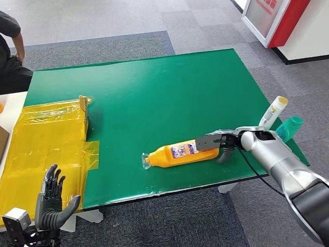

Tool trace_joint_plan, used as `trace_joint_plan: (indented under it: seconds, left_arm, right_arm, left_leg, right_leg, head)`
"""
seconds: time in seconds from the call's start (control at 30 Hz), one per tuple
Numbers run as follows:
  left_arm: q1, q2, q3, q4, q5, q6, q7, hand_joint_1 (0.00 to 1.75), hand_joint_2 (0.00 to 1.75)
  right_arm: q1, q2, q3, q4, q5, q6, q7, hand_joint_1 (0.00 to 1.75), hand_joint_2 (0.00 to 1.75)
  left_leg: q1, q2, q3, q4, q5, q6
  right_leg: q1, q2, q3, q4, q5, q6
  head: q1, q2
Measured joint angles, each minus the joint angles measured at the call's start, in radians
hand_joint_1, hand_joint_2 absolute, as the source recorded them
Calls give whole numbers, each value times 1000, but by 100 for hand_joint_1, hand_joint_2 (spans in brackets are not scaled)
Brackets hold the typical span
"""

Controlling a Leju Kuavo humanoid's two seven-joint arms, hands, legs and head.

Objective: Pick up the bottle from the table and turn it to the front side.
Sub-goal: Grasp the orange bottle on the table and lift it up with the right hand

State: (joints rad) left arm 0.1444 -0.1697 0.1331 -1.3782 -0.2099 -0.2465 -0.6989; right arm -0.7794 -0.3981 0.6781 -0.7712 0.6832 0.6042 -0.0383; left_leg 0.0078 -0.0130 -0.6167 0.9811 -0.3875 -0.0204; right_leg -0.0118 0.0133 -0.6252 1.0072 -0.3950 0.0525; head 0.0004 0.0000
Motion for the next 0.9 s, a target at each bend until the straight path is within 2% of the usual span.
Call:
trace_joint_plan:
  seconds: [0.37,0.9]
  left_arm:
    - [-4,8,-15,13,-2,10,-2,0,175]
    - [-5,10,-18,16,-11,13,-2,0,175]
  right_arm:
    - [0,-1,84,-19,-69,-47,31,0,175]
    - [-3,6,117,-20,-78,-82,50,0,175]
  left_leg:
    - [0,0,0,0,0,0]
    - [0,0,0,0,0,0]
  right_leg:
    - [0,0,0,0,0,0]
    - [0,0,1,0,0,0]
  head:
    - [0,0]
    - [0,0]
